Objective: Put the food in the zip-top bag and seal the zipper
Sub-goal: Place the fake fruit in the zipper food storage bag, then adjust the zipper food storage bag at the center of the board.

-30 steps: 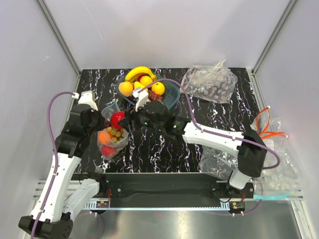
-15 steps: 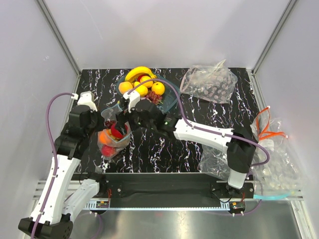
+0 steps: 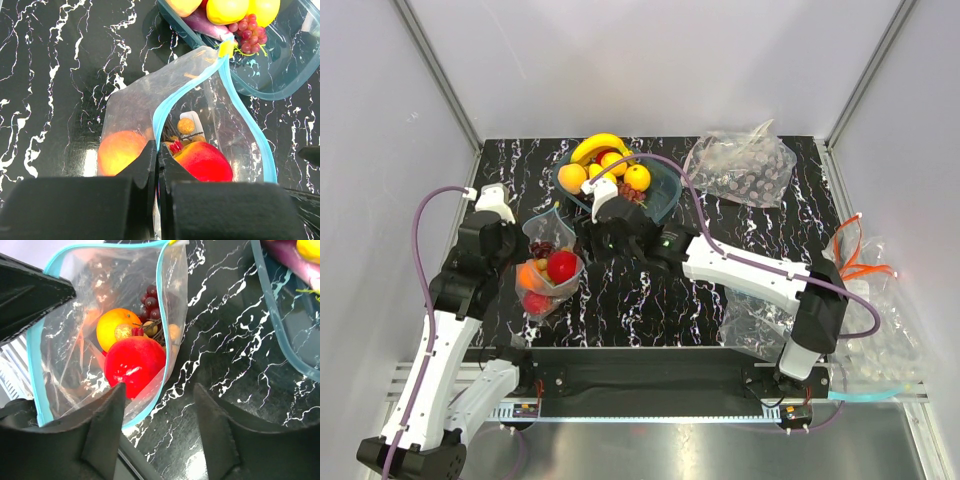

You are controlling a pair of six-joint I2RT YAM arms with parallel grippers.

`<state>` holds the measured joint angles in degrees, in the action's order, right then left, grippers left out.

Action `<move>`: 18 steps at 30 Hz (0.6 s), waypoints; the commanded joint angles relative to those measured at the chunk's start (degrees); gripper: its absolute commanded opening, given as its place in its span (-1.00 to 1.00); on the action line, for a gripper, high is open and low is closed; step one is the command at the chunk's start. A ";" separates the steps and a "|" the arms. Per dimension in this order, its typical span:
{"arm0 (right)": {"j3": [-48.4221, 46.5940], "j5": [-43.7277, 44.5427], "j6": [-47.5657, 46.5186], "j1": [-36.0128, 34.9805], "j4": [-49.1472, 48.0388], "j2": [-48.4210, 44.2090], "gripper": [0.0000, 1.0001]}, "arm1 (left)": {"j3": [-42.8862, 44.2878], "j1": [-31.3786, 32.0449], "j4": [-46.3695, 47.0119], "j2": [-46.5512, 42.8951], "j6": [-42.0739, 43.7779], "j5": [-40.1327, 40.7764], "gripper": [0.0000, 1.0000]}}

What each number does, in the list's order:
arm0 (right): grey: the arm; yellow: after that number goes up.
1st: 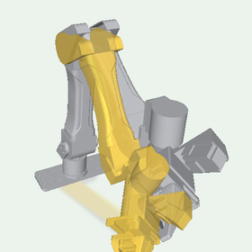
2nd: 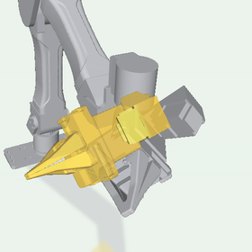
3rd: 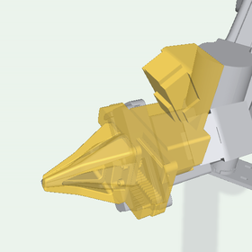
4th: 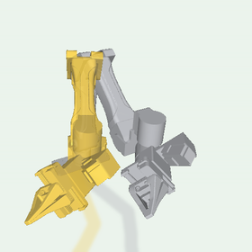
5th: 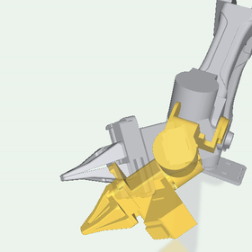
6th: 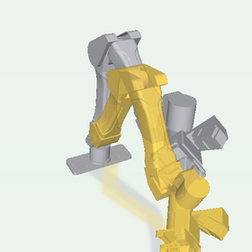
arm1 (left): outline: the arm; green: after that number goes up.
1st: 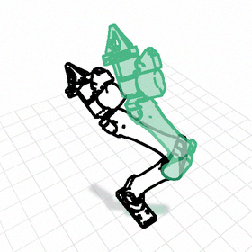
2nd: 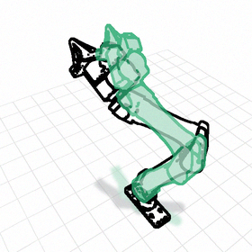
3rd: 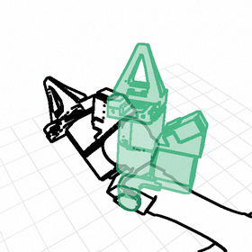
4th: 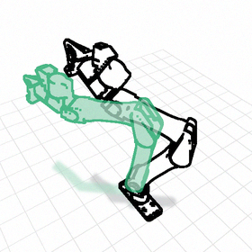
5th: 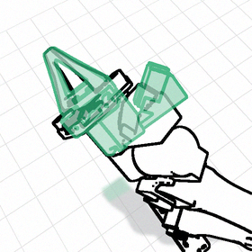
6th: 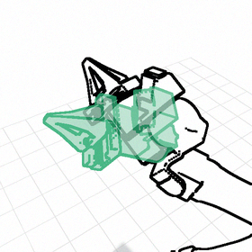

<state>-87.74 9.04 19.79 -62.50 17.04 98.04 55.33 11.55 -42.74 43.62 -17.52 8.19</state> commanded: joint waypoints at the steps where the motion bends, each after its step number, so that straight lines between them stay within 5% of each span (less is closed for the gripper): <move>1: -2.78 -0.68 2.01 -0.43 1.60 1.88 0.20 | 0.04 -0.21 3.19 -0.46 0.47 0.25 -1.00; 7: -4.81 -4.55 2.71 -0.43 2.74 3.65 -0.21 | -0.31 -0.21 4.24 -0.29 1.78 -2.73 -1.00; 12: -2.17 -5.79 2.18 -0.43 2.30 -0.12 -1.00 | 0.13 -0.13 5.12 0.51 2.75 -7.91 -1.00; 18: 4.24 -5.70 3.23 -0.34 1.51 -10.05 -1.00 | 1.36 5.39 6.18 3.23 1.71 -18.81 -1.00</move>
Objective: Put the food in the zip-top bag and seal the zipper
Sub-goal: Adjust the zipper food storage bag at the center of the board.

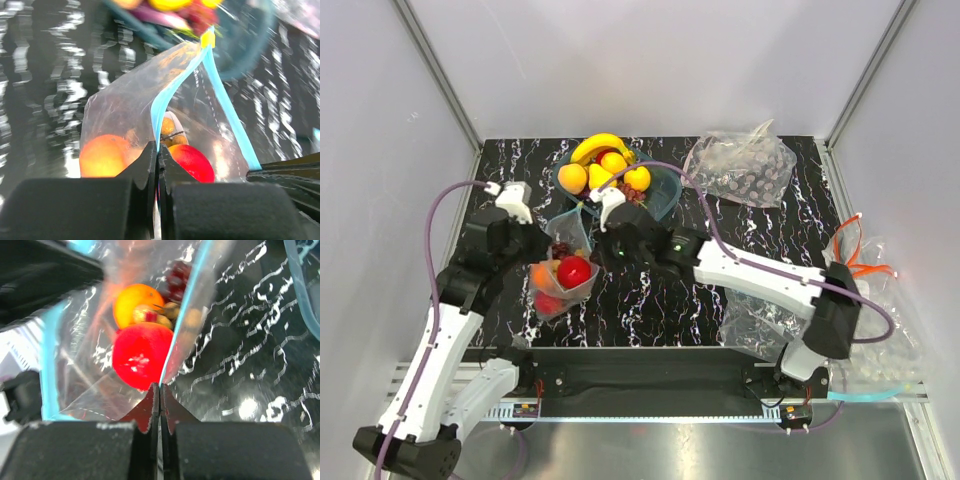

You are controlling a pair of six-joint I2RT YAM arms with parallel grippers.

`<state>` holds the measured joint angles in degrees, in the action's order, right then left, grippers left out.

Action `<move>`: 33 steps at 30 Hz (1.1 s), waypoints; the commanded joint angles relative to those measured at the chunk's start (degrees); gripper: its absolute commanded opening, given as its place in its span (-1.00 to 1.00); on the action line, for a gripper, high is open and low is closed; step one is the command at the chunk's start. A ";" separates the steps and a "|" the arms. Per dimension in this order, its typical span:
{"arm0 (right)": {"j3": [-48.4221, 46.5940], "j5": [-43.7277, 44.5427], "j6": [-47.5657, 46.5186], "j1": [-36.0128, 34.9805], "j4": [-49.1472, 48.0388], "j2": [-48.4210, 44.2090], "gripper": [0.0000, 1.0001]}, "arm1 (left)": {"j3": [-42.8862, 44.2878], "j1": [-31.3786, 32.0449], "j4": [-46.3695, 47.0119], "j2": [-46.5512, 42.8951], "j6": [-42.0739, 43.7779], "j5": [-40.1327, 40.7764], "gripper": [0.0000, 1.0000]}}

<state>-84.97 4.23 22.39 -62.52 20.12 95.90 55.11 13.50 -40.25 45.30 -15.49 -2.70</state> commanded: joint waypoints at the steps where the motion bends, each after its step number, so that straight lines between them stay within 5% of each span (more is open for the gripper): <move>1: 2.43 -0.80 1.24 -0.32 -1.49 -10.53 -1.00 | 1.66 4.68 3.95 1.81 -0.94 -8.28 -1.00; 10: 7.62 1.30 2.74 -0.67 1.41 -22.85 -1.00 | 4.74 15.94 9.66 7.17 -6.57 -20.14 -0.99; 14: 7.89 4.73 3.01 -0.67 3.61 -21.99 -1.00 | 2.55 16.47 13.69 9.89 -8.59 -20.16 -0.73; 20: 10.96 5.26 3.98 -0.67 0.54 -18.21 -0.98 | -3.42 16.56 20.02 12.97 -11.75 -20.24 -0.73; 23: 11.49 5.96 3.54 -0.76 0.18 -16.97 -0.57 | -7.20 16.47 23.79 13.76 -13.42 -19.72 -0.78; 25: 12.02 6.67 2.49 -0.76 -0.25 -16.88 -0.10 | -9.31 16.47 25.91 13.07 -13.69 -19.01 -0.83; 33: 13.07 5.80 0.20 5.82 0.80 -21.71 0.00 | -15.47 16.47 32.07 7.79 -13.61 -12.51 -0.96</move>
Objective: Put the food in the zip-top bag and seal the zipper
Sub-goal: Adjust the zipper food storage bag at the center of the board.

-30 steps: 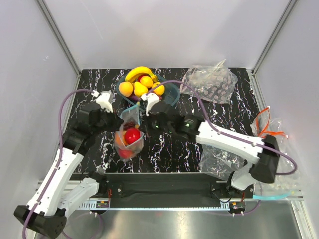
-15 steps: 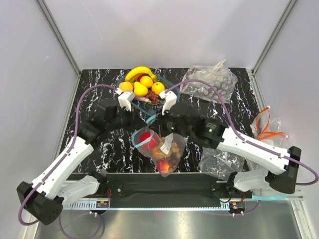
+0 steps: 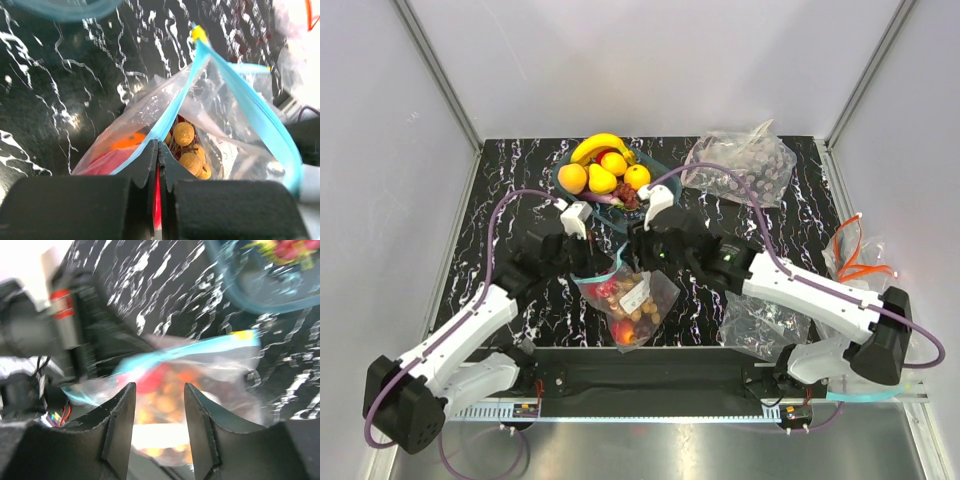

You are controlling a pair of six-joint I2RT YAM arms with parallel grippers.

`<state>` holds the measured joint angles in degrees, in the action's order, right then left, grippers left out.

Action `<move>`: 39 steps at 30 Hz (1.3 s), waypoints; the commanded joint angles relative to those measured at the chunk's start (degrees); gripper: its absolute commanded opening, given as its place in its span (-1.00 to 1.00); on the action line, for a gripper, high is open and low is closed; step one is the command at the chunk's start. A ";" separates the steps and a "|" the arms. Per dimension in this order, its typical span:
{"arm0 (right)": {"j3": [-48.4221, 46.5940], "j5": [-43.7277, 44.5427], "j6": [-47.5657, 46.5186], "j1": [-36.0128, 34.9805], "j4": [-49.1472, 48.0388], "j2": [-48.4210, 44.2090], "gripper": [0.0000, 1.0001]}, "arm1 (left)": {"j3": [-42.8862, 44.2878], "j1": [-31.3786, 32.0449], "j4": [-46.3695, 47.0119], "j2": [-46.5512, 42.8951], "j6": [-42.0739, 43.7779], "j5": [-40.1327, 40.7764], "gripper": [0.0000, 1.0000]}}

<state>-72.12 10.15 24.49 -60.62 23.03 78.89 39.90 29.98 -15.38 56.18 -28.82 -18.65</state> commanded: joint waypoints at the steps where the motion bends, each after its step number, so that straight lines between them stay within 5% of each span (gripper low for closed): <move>1: 1.18 -2.66 -1.90 5.32 -2.20 -5.32 -0.01 | -0.17 0.08 7.12 -3.71 -0.10 3.88 -0.99; 11: 14.36 -34.30 -3.75 25.71 -17.98 -9.55 -0.03 | 2.02 -0.01 3.69 -6.52 1.13 6.88 -1.00; 19: 22.45 -53.20 -1.12 30.56 -37.94 0.11 0.36 | 3.52 -0.01 1.05 -7.14 1.40 7.49 -1.00; 23: 22.11 -54.45 -1.02 30.56 -43.94 4.07 0.43 | 3.61 -0.09 0.79 -7.49 1.48 7.40 -1.00; 39: 5.68 -56.11 -7.79 30.56 -38.50 21.03 0.50 | 4.31 -0.09 -0.97 -7.84 1.92 8.20 -1.00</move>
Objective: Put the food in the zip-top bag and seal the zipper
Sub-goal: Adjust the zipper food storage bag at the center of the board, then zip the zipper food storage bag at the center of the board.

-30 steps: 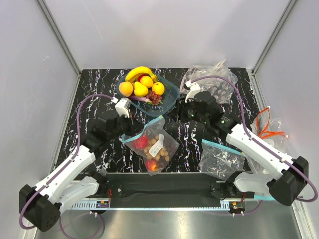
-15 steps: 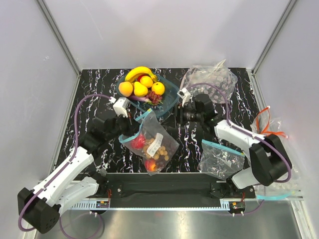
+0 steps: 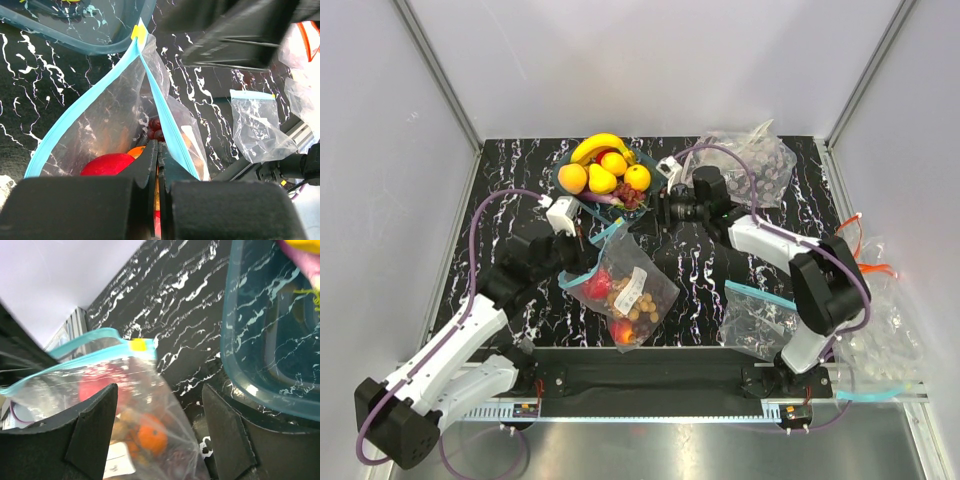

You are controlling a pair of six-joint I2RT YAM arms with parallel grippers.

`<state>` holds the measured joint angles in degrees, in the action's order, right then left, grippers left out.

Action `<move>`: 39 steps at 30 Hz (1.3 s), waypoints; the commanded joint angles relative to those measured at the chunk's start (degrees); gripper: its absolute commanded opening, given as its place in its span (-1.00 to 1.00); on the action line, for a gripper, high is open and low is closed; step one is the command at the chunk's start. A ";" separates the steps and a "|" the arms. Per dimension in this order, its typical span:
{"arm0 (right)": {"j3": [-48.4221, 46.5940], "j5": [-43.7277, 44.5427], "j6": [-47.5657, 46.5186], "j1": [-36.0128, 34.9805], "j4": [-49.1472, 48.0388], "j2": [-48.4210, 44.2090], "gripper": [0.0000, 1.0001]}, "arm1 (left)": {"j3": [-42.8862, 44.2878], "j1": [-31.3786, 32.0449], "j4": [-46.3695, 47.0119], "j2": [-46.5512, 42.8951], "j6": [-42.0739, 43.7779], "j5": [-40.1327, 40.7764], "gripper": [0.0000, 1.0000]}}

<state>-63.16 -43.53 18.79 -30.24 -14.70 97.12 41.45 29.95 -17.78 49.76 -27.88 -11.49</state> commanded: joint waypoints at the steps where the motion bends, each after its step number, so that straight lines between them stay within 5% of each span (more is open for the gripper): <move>1: -3.72 -2.96 -2.09 0.09 -0.86 3.51 0.49 | 2.76 0.01 1.08 -1.42 0.90 1.11 -1.00; 15: -6.10 -14.12 3.10 -0.70 -8.33 7.47 0.16 | 3.64 0.02 -0.24 -0.98 0.81 2.87 -1.00; 17: -6.36 -14.74 3.19 -0.79 -8.42 7.64 -0.06 | 3.90 -0.07 -0.59 -0.80 0.81 3.40 -1.00; 18: -6.37 -14.74 3.27 -0.96 -8.42 7.56 -0.36 | 4.16 -0.07 -1.28 -0.72 0.72 3.66 -1.00; 21: -5.58 -13.78 3.27 -0.96 -8.68 6.24 -0.80 | 6.18 -0.07 -5.31 -0.01 0.81 7.43 -0.98; 26: -4.52 -12.02 1.79 -0.96 -7.63 3.60 -0.90 | 10.31 -0.07 -10.61 0.52 1.77 15.10 -0.96; 29: -3.73 -11.93 1.95 -0.96 -8.06 3.34 -0.96 | 10.93 -0.07 -10.52 1.04 1.42 13.77 -0.68; 34: -2.15 -11.14 1.96 -0.96 -9.47 2.11 -0.97 | 16.37 -0.42 -14.12 4.99 3.35 14.93 0.14; 39: -0.74 -10.70 1.69 -0.96 -10.09 0.70 -0.94 | 21.73 -0.42 -12.81 10.53 6.17 11.75 0.52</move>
<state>-64.29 -54.72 21.37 -30.74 -21.65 101.03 58.48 29.69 -32.62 58.02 -24.56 1.72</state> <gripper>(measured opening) 0.025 0.740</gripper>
